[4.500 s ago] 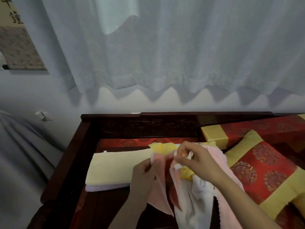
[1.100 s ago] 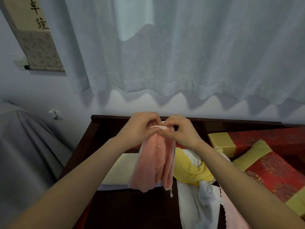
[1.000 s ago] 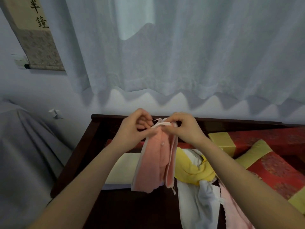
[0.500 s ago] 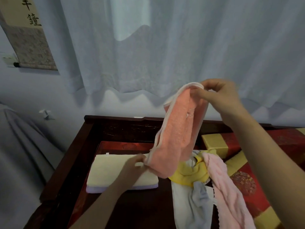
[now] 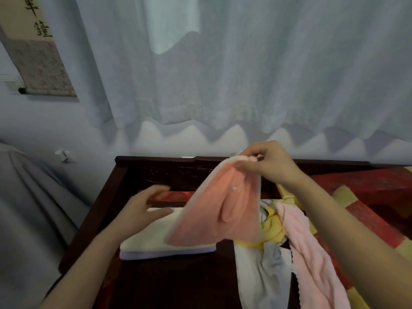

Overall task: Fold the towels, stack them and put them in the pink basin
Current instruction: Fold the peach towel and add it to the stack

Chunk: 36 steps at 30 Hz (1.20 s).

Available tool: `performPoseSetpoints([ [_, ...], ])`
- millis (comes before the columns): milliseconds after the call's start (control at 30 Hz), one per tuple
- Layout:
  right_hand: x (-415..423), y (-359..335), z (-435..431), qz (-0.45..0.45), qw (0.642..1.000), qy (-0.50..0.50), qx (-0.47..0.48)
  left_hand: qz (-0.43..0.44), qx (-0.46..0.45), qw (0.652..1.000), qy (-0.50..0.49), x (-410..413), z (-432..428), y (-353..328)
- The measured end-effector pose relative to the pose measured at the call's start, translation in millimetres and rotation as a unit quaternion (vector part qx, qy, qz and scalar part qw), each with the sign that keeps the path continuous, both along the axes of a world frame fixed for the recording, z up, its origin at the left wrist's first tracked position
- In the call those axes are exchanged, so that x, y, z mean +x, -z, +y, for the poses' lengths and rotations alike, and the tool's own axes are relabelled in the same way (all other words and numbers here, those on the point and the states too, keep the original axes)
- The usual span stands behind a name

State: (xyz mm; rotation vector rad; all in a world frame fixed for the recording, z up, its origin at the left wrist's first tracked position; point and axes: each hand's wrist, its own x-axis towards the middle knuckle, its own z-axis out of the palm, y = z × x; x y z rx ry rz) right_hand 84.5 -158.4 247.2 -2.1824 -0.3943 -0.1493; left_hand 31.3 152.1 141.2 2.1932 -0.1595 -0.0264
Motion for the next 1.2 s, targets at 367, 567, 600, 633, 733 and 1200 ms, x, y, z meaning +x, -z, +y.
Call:
performPoseSetpoints([
  [367,-6.1,23.6,21.1,0.022,0.998,-0.036,-0.045,-0.15,-0.127,0.979,0.049,10.0,-107.2,-43.5],
  [567,4.8,21.5,-9.7,0.068,0.997,-0.033,0.036,-0.118,-0.132,0.984,0.006,28.9,-73.5,-43.6],
  [600,8.9,22.1,-17.7,0.045,0.998,-0.003,0.05,-0.119,-0.145,0.982,-0.013,31.2,-56.7,-47.6],
  [633,12.3,22.6,-25.5,0.024,0.998,0.028,0.059,-0.121,-0.151,0.98,-0.034,32.2,-36.8,-51.6],
  [733,13.7,18.9,-43.0,0.005,0.992,0.084,0.096,-0.132,-0.153,0.976,-0.084,25.2,22.8,-60.5],
  [1200,-116.3,153.9,-41.5,0.211,0.969,-0.023,0.125,0.079,-0.116,0.989,-0.045,-117.4,85.3,66.6],
])
